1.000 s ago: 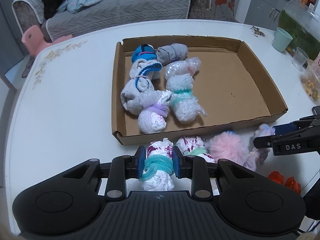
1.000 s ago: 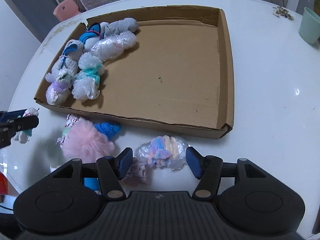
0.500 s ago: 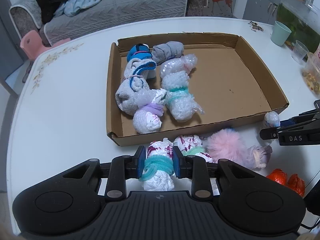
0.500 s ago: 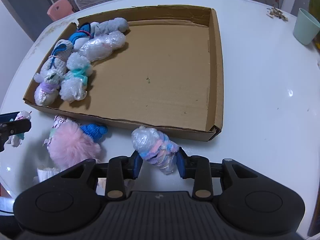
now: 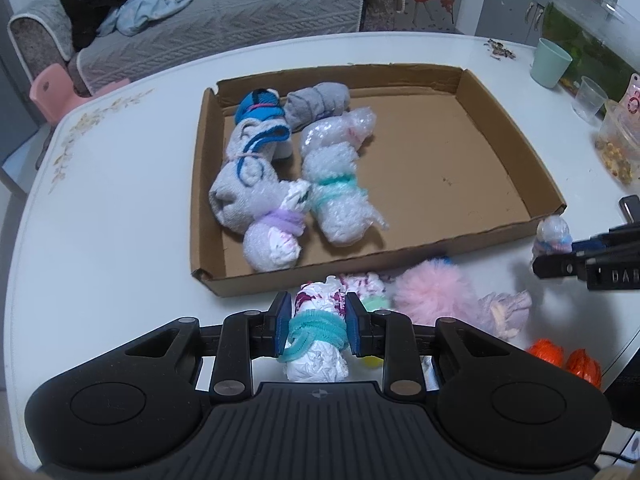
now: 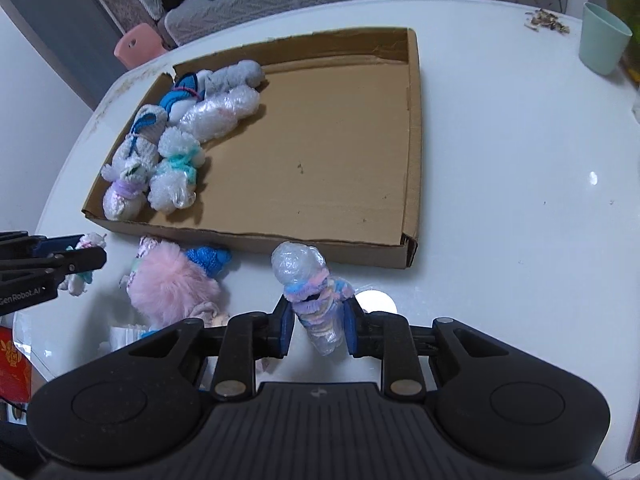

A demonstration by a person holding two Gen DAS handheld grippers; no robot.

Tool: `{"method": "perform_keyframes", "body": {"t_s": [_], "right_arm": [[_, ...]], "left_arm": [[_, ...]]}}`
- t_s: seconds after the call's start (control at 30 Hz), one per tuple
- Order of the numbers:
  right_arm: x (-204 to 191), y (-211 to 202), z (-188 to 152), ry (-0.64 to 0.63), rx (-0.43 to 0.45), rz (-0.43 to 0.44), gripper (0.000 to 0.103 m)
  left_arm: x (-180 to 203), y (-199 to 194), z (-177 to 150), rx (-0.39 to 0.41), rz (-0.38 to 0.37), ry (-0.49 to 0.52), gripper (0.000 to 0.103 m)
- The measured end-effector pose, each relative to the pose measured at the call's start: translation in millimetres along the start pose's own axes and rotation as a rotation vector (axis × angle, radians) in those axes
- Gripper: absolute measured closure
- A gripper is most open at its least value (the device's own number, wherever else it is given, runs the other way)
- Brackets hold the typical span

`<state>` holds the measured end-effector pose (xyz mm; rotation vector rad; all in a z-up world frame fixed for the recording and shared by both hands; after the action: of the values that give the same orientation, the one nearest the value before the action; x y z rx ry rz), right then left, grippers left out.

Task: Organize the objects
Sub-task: 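Close the right gripper on the pastel bubble bundle beside the box, then carry both held bundles into the box and open both grippers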

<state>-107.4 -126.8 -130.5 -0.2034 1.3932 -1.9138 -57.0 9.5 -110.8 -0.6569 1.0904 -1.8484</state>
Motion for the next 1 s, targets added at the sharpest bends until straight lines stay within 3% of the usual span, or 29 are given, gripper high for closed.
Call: {"method": "perform_keyframes", "body": {"t_s": [0.3, 0.53, 0.77, 1.0], "right_arm": [[4, -48, 8, 0.016, 0.094, 0.032, 0.08], [22, -99, 83, 0.007, 0.198, 0.016, 0.08], [22, -93, 152, -0.042, 0.223, 0.048, 0.08], [17, -38, 176, -0.073, 0.134, 0.066, 0.08]], "left_arm": [[43, -41, 49, 0.126, -0.083, 0.049, 0.069], [76, -45, 121, 0.189, -0.138, 0.101, 0.069], [81, 1, 156, 0.16, -0.139, 0.126, 0.069], [77, 58, 165, 0.101, -0.125, 0.132, 0.069]]}}
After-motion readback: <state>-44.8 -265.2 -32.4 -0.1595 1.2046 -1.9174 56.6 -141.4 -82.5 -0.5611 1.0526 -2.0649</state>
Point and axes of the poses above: each gripper's, at about its wrist camera, not at the fingertips, and y roughly the way its jaws point, x to its right, z to its top, the point moved 9 cm from there along y, roughly the way its jaws point, and after that the axes turned 1 degree about y, right-handed, at the moved point
